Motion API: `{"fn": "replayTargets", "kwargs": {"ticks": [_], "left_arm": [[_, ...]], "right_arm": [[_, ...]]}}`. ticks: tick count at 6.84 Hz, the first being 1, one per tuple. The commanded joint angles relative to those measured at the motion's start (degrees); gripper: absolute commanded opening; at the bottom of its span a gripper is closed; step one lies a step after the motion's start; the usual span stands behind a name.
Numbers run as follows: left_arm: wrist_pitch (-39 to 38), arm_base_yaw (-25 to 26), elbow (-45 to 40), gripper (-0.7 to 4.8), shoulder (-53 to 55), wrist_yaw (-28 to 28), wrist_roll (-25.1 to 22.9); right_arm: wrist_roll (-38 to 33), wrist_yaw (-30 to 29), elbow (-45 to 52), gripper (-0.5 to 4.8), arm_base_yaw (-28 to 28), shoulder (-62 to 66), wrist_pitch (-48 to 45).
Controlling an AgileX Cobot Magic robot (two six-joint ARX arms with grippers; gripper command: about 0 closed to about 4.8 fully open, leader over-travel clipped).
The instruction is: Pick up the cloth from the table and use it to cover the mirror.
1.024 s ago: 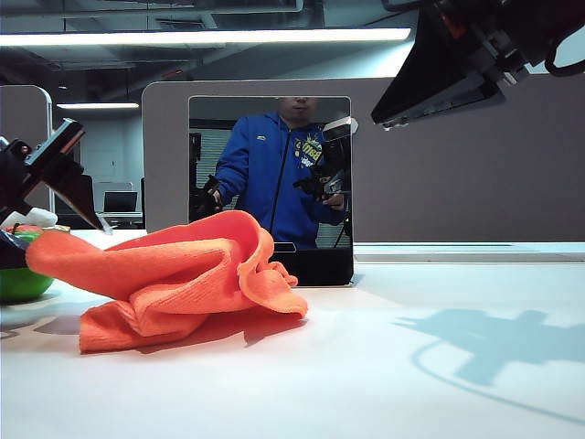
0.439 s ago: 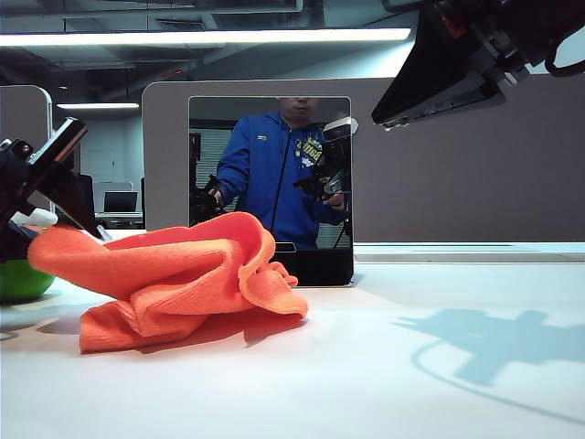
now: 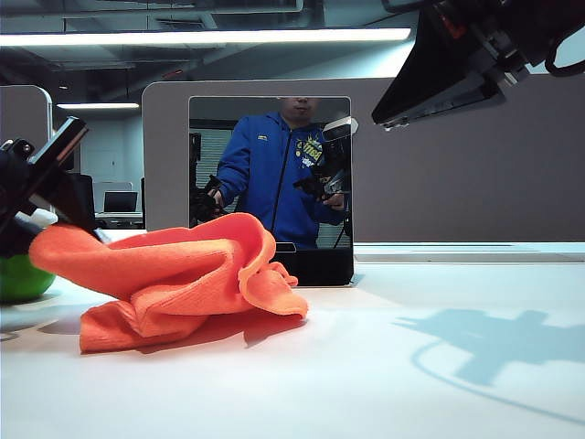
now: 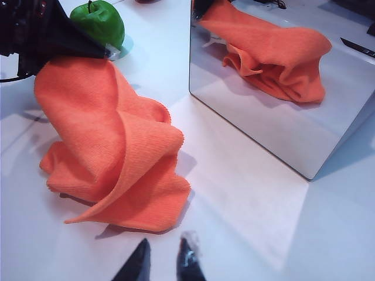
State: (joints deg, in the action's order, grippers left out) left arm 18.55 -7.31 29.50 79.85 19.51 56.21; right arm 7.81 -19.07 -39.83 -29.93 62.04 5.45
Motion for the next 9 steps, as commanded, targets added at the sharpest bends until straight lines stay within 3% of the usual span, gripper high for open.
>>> {"fn": "replayTargets", "kwargs": {"ticks": [1, 2, 4, 5, 9], "left_arm": [[1.9, -0.1, 0.2, -0.06, -0.2, 0.3, -4.4], [7.4, -0.1, 0.2, -0.06, -0.2, 2.4, -6.8], [11.4, -0.2, 0.2, -0.06, -0.2, 2.8, -9.7], [13.7, -0.1, 0.2, -0.06, -0.2, 2.9, -10.6], [15.0, -0.1, 0.2, -0.06, -0.2, 3.7, -10.6]], "right_arm": [[-0.6, -0.7, -0.2, 0.68, 0.0, 4.5, -2.7], [-10.7, -11.8, -0.3, 2.26, -0.1, 12.8, -10.9], [-17.3, -19.5, -0.3, 2.45, -0.5, 18.1, -15.0], [-22.0, -16.3, -5.1, 2.58, -4.9, 26.6, -18.4], [-23.0, -5.8, -11.2, 2.71, -5.1, 30.7, -7.7]]}}
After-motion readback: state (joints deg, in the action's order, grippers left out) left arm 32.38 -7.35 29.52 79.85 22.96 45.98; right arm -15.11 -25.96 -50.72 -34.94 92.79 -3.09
